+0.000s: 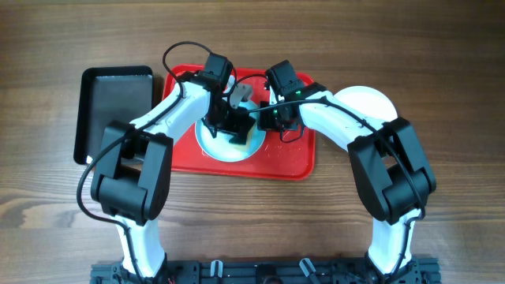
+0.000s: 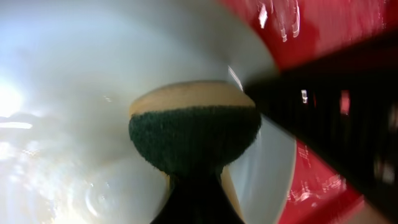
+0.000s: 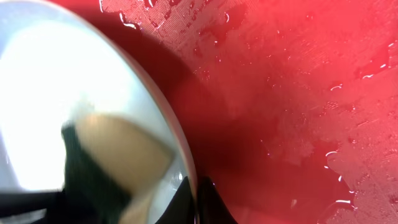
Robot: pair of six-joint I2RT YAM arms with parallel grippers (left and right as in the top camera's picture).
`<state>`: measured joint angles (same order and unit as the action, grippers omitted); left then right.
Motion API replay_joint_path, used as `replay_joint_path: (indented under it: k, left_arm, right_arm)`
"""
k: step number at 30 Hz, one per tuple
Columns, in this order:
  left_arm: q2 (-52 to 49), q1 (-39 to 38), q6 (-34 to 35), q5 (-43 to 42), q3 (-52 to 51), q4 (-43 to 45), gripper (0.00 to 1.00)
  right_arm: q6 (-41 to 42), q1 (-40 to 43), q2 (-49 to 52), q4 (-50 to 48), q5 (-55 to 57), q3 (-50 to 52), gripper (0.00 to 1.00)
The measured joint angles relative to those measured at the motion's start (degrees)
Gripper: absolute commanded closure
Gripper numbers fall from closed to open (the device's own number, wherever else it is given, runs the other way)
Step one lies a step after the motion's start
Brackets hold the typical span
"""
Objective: Clean dirty plates on tray and stack at the side
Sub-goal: 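Scrub the held plate's surface with the sponge in the left gripper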
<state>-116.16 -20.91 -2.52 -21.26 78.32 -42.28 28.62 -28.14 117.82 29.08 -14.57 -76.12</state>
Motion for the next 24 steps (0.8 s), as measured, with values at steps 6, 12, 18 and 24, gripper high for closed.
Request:
replay_joint_path:
  k: [6,12,18,24]
  left_arm:
    - [0.0,-1.1,14.2,16.9,0.0,8.9,0.96]
    - [0.2,-1.7,24.9,32.7,0.2,6.0,0.96]
    - [0.2,-1.7,28.3,40.5,0.8,-6.0,0.96]
    - [0.2,-1.6,27.2,39.3,1.0,-14.4,0.96]
  right_arm:
    - [0.0,-0.1,0.0,-0.1,0.0,0.0,0.96]
    - [0.0,-0.2,0.0,-0.5,0.0,0.0,0.96]
    - [0.0,-0.2,0.0,-0.5,-0.2,0.0,0.96]
    - [0.0,-1.3,0.0,-0.4,-1.5,0.0,0.96]
